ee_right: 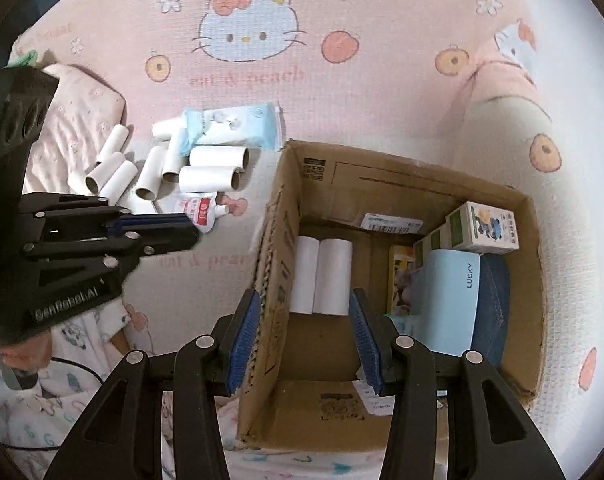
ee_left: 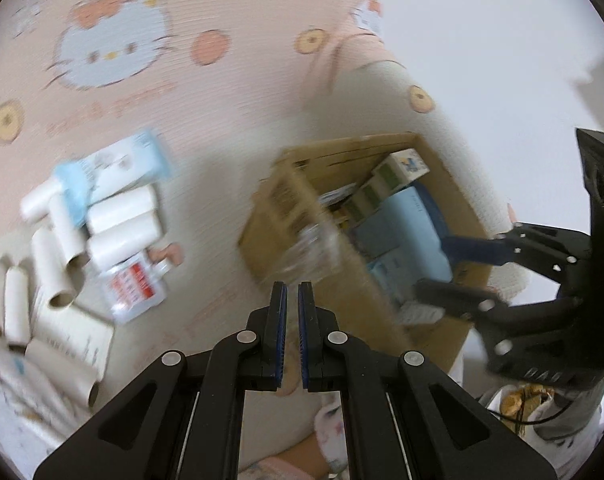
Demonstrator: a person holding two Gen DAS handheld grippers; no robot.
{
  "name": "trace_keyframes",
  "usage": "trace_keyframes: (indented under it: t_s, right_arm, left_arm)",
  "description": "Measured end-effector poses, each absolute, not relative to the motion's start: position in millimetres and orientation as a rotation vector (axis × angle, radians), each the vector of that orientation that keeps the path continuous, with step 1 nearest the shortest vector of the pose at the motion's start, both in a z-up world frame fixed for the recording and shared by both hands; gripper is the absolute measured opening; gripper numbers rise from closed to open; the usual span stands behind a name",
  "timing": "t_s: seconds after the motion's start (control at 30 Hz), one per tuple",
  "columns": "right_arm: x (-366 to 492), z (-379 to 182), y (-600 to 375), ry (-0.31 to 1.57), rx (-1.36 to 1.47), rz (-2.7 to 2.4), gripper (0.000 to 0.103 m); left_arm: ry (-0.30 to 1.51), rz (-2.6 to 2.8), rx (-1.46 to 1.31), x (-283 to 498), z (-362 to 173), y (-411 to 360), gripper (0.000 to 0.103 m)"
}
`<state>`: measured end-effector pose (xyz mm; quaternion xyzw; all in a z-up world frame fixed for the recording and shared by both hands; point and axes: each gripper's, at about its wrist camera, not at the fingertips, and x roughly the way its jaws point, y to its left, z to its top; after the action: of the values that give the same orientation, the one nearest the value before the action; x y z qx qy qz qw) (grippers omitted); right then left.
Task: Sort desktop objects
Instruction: 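Move both tools back toward the pile of cardboard tubes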
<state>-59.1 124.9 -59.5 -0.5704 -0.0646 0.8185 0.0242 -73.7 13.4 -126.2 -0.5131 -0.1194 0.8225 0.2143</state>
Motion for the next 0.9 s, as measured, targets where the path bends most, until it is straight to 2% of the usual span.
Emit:
trace_keyframes:
  t_s: [0.37, 0.57, 0.83, 0.87, 0.9]
  right_arm:
    - [-63.2, -48.6, 74.5, -0.345, -1.735, 2.602, 0.043]
    - [-78.8, -50.9, 36.2, -0.382, -1.733, 2.702, 0.043]
    - [-85.1, -71.0, 4.7, -0.226, -1.623, 2.880, 0.043]
    - [-83.6, -74.8, 1.3, -0.200, -1.606, 2.903, 0.043]
    - [-82.6, -79.0, -2.3, -0.183, -1.597, 2.920, 0.043]
  left_arm:
    - [-0.294, 2.491, -1.450, -19.9, -128.4, -59.9, 0.005]
    - [-0.415, 2.563, -1.445, -16.6, -122.3, -106.2, 0.005]
    - [-0.598, 2.619, -1.437, -29.4, -119.4, -169.6, 0.005]
    - [-0.609, 2.612, -1.455, -31.9, -122.2, -176.9, 0.007]
    - [-0.611, 2.599, -1.479, -34.1, -125.3, -182.2, 0.013]
